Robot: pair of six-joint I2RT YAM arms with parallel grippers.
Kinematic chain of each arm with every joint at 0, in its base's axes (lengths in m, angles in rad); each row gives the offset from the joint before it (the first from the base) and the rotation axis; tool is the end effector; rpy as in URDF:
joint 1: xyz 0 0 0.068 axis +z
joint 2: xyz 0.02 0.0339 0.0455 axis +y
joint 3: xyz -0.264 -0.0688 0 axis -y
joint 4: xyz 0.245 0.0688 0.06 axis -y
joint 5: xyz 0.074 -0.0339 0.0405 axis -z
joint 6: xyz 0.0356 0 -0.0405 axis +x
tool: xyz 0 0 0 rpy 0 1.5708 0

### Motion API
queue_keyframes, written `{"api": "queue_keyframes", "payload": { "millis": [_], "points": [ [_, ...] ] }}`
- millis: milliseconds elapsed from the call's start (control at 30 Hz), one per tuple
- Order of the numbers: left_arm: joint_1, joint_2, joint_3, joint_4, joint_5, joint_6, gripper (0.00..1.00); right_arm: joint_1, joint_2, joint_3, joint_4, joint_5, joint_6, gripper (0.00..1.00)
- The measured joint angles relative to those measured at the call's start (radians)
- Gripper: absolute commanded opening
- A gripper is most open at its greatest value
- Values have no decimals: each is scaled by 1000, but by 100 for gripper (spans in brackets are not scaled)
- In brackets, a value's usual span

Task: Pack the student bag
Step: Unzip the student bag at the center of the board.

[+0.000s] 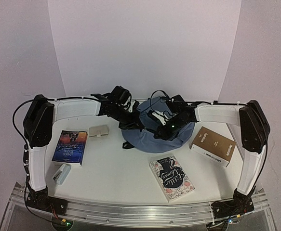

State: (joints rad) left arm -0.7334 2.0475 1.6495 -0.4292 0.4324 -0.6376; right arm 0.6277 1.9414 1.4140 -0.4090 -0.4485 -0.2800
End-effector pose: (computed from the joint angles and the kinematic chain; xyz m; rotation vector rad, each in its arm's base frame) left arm 0.3334 -0.3205 0.2302 0.3492 2.6033 -1.0910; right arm 0.3312 0.2594 0.2027 -1.2670 2.1695 0.7051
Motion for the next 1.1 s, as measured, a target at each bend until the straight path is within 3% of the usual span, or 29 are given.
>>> {"api": "queue_keyframes", "payload": {
  "millis": [333,767,867,1000,1100],
  "points": [
    [86,28,25,-53,-49,0,0,0,-76,-96,26,50,-47,0],
    [135,-81,-127,-23,-83,14,0,-101,-89,-83,-10,69,-132,3],
    [121,-102,-152,5,-67,24,0,-134,-72,-24,-25,79,-143,22],
    [85,-103,-153,23,-54,38,0,-151,-55,35,-38,100,-139,68],
    [51,-104,-154,39,-32,38,0,-153,-55,55,-38,93,-134,77]
  ]
}}
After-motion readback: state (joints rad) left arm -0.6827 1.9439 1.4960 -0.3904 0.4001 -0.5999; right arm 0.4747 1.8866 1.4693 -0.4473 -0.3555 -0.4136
